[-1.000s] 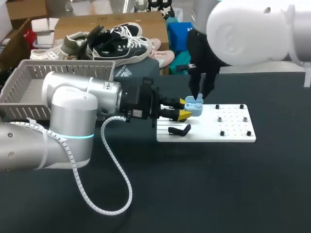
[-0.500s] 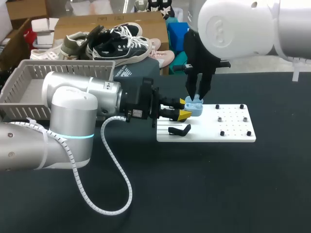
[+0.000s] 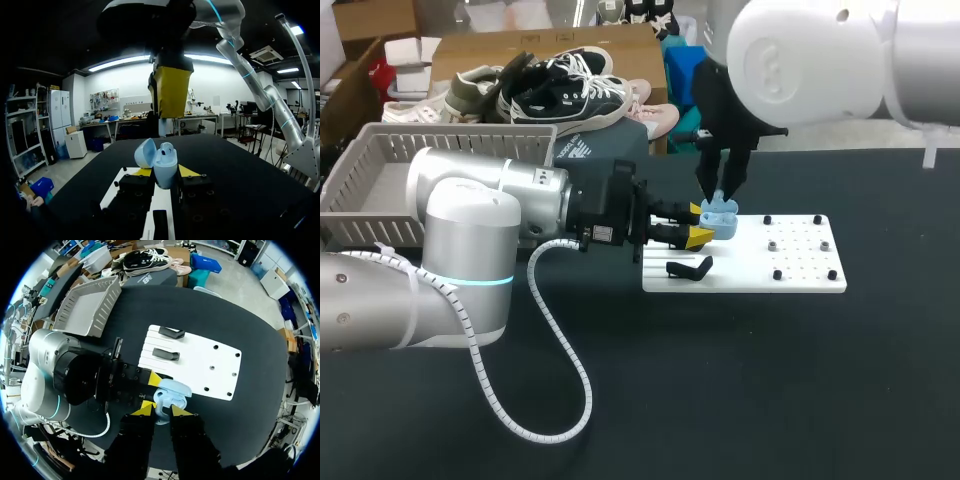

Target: Pick up each earbud case from the left stands, insert the matching earbuds, close the lid, and place the case in the box.

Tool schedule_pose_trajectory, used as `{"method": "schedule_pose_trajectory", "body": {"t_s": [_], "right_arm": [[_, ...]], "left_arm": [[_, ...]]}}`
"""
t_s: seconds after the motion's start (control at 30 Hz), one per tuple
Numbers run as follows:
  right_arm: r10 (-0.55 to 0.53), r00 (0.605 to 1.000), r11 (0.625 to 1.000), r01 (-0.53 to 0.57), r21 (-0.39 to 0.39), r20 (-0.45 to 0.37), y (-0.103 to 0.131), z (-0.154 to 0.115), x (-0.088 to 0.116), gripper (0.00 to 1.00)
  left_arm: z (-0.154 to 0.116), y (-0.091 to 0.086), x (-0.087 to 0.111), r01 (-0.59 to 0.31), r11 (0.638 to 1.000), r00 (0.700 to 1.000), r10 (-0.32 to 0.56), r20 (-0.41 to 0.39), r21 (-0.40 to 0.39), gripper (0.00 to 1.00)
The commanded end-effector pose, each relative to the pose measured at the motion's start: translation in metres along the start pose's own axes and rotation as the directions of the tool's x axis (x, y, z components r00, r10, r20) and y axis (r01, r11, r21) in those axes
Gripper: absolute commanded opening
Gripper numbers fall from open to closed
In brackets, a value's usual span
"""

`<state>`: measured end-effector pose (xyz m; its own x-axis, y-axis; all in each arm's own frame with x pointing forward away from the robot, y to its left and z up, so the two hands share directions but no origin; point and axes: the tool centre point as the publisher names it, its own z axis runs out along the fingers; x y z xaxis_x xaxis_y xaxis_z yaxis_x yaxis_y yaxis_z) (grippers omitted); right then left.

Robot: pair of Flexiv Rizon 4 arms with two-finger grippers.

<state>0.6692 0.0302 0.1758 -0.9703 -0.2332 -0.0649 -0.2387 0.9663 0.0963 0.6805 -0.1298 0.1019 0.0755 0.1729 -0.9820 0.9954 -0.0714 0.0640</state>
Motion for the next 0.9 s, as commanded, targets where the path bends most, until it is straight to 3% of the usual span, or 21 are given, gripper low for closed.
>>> {"method": "schedule_pose_trajectory", "body": {"t_s": [0.03,0.9], "right_arm": [[-0.024,1.0,1.0,0.024,-0.008,0.011,-0.002,0.005,0.006,0.0],[-0.08,0.997,0.996,0.08,0.026,-0.022,0.0,0.021,-0.002,0.0]], "left_arm": [[0.0,0.0,0.001,-0.001,1.0,1.0,0.001,0.002,-0.002,0.0],[0.0,0.0,0.001,-0.001,1.0,1.0,0.001,0.002,-0.002,0.0]]}}
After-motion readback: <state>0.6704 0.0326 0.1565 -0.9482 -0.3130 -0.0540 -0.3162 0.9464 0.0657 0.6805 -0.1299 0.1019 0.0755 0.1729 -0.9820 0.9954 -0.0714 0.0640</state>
